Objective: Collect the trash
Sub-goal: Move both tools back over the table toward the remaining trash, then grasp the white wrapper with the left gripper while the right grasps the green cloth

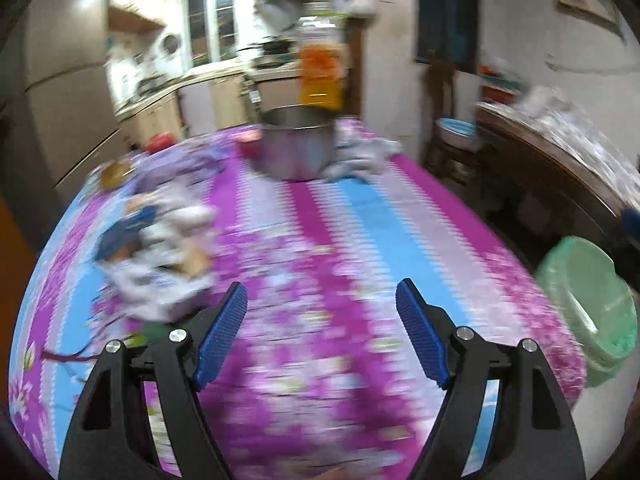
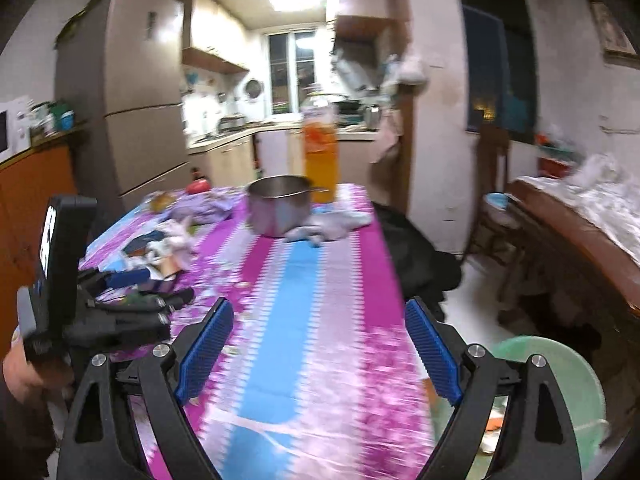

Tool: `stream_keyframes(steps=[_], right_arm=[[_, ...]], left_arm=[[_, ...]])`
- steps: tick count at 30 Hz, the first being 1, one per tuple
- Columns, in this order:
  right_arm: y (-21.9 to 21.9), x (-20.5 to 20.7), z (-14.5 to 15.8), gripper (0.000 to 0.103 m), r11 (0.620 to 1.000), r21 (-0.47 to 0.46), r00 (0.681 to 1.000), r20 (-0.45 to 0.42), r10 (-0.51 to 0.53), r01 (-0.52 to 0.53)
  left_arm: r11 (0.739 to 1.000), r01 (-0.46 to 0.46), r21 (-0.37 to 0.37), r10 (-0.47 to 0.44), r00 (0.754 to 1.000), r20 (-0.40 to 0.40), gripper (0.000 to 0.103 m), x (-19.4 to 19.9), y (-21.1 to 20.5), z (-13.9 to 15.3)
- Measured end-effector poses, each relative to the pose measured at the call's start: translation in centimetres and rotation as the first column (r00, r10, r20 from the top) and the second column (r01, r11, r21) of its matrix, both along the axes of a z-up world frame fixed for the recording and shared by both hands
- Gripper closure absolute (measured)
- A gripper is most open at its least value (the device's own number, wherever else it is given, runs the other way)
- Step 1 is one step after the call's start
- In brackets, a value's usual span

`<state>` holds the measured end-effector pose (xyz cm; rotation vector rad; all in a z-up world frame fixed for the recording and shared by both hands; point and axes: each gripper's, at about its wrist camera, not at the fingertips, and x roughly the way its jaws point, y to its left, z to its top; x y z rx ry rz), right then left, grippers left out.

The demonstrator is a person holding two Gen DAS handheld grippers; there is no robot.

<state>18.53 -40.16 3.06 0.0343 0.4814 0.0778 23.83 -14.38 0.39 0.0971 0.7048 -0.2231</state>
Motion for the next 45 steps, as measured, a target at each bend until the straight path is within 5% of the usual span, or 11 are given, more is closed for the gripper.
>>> stream_keyframes(steps=[5, 10, 22, 25, 27, 34, 40, 45], right_arm=[[4.2, 2.2, -0.9, 0.016, 0.997, 0.004, 0.997, -0.029, 0.073, -0.073], [7.3, 4.1, -2.1, 0.016, 0.992, -0.001, 0.990, -0.067, 0.125, -0.126], [13.2, 8.2, -4.5, 0.016, 0.960, -0.011, 0.950, -0.151, 0.273, -0.278], [13.9, 8.8, -5.3, 0.016, 0.957, 0.001, 0.943, -0.166, 0.287, -0.291], [14.6, 9.2, -5.5, 0.016, 0.954, 0.002, 0.939, -0.174, 0.297, -0.301], [15.9, 9.4, -5.6, 0.025, 0.932, 0.003, 0.918, -0.171, 0.357, -0.362], [18.6, 11.5, -6.8, 0.030, 0.868, 0.000, 0.844, -0.233, 0.483, -0.497], [22.9, 13.4, -8.1, 0.036, 0.760, -0.112, 0.751, -0.298, 0.589, -0.640]], left_arm=[[0.975, -0.204, -0.088, 0.200, 0.979, -0.045, 0.030, 2.3, 10.0, -0.6], [0.900, -0.361, -0.245, 0.326, 0.929, -0.175, 0.032, 5.4, 18.8, -2.6], [0.877, -0.344, -0.335, 0.254, 0.924, -0.285, 0.033, 10.3, 19.0, -5.2], [0.873, -0.344, -0.347, 0.238, 0.920, -0.312, 0.059, 10.6, 19.1, -5.8], [0.875, -0.331, -0.354, 0.221, 0.922, -0.318, 0.090, 10.7, 19.2, -6.0], [0.883, -0.264, -0.389, 0.178, 0.953, -0.244, 0.099, 7.9, 20.4, -4.3], [0.875, -0.260, -0.410, 0.212, 0.964, -0.159, 0.099, 3.8, 24.2, -1.1], [0.882, -0.262, -0.392, 0.216, 0.963, -0.159, 0.099, 3.1, 25.9, -0.5]])
